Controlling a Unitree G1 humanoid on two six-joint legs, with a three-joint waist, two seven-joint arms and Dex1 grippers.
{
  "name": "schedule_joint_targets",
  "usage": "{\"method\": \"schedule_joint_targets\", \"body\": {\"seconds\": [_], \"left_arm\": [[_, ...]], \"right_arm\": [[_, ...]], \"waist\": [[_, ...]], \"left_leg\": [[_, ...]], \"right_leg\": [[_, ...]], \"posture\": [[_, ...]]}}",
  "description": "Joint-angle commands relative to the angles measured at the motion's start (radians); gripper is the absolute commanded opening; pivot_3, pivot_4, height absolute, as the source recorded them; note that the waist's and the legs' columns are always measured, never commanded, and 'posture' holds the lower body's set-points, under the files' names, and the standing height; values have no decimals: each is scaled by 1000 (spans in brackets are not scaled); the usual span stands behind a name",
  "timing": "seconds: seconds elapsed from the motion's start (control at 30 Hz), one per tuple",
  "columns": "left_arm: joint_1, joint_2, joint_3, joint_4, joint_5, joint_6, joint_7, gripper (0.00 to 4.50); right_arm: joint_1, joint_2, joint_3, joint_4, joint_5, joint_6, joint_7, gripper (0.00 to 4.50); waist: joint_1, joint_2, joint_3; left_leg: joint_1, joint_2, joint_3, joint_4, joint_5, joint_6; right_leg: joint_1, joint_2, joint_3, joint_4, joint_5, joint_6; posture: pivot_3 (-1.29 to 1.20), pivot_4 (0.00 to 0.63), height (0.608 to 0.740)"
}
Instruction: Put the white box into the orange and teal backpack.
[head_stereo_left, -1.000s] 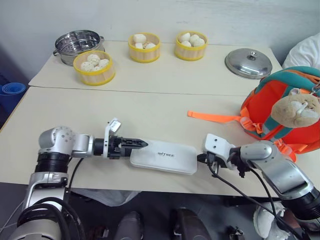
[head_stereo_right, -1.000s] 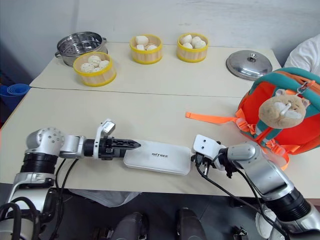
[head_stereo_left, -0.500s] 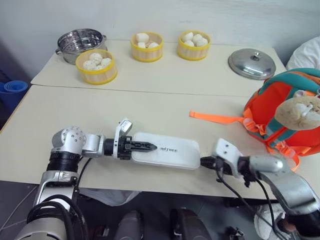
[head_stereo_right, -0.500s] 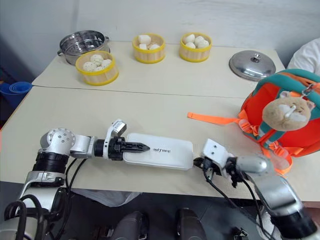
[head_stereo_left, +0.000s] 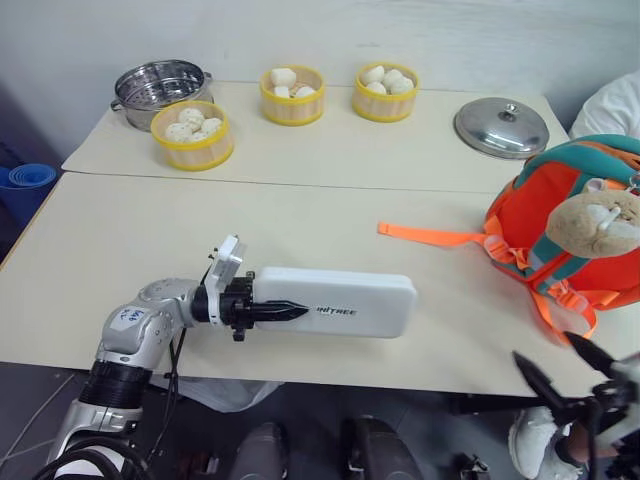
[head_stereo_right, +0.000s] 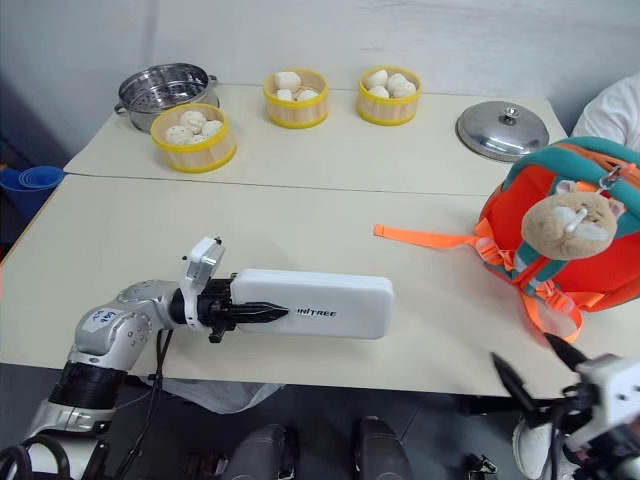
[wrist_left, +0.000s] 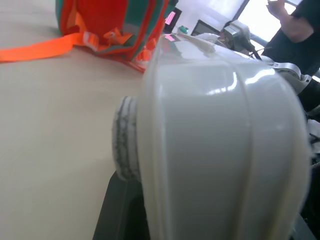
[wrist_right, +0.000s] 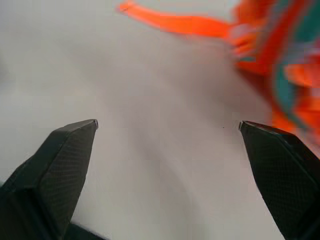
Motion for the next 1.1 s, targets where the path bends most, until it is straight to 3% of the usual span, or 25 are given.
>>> {"method": "schedule_joint_targets", "body": {"seconds": [0.03, 0.37, 0.4, 0.5, 0.67, 0.77, 0.87, 0.97, 1.1], "left_arm": [[-9, 5, -14, -30, 25, -38, -33, 1171], [-29, 20, 20, -24, 18, -18, -38, 1171], [-22, 25, 28, -33, 14, -13, -34, 1171], [1, 31, 72, -68, -20, 13, -6, 1171], [31, 30, 145, -95, -51, 43, 55, 1171], [51, 43, 166, -103, -43, 38, 63, 1171], [64, 54, 190, -105, -43, 34, 72, 1171], [69, 52, 196, -105, -39, 27, 77, 1171], [76, 49, 196, -104, -36, 23, 75, 1171]], "right_arm": [[-61, -41, -54, 30, 18, -63, -46, 4469], [-559, -243, 192, 379, -18, -57, -4, 4469], [-615, -247, 224, 422, -35, -72, -3, 4293], [-748, -241, 301, 520, -72, -107, -1, 3603], [-868, -212, 395, 640, -150, -187, -24, 1690], [-891, -203, 432, 665, -182, -214, -36, 815], [-903, -192, 426, 641, -236, -199, -165, 17], [-827, -170, 426, 483, -168, -69, -205, 17], [-735, -149, 442, 317, -173, 50, -290, 993]], "waist": [[-9, 0, 0], [-15, 2, 1], [-17, 2, 1], [-21, 3, 1], [-16, 3, 1], [-16, 3, 1], [-16, 3, 1], [-15, 3, 1], [-15, 3, 1]], "left_leg": [[0, 0, 0, 0, 0, 0], [0, 0, 0, 1, 1, 0], [-1, 0, 0, 1, 1, 0], [-1, -1, 0, 2, 2, 0], [-1, 0, 0, 2, 4, -4], [-2, 0, 0, 3, 4, -4], [-2, 0, 0, 4, 4, -4], [-2, 0, 0, 4, 4, -5], [-1, 0, 0, 2, 4, -5]], "right_leg": [[0, 0, 0, 0, 0, 0], [-2, 1, 0, 4, 0, 0], [-2, 1, 0, 4, 0, 0], [-2, 1, 0, 5, 0, 0], [-3, 1, 0, 5, 0, 0], [-3, 1, 0, 5, 0, 0], [-3, 1, 0, 5, 0, 0], [-3, 0, 0, 6, 0, 0], [-3, 0, 0, 6, 0, 0]], "posture": [[0, 150, 740], [0, 150, 740], [0, 150, 740], [0, 150, 740], [0, 150, 740], [0, 150, 740], [0, 150, 740], [0, 150, 740], [0, 150, 740]]}}
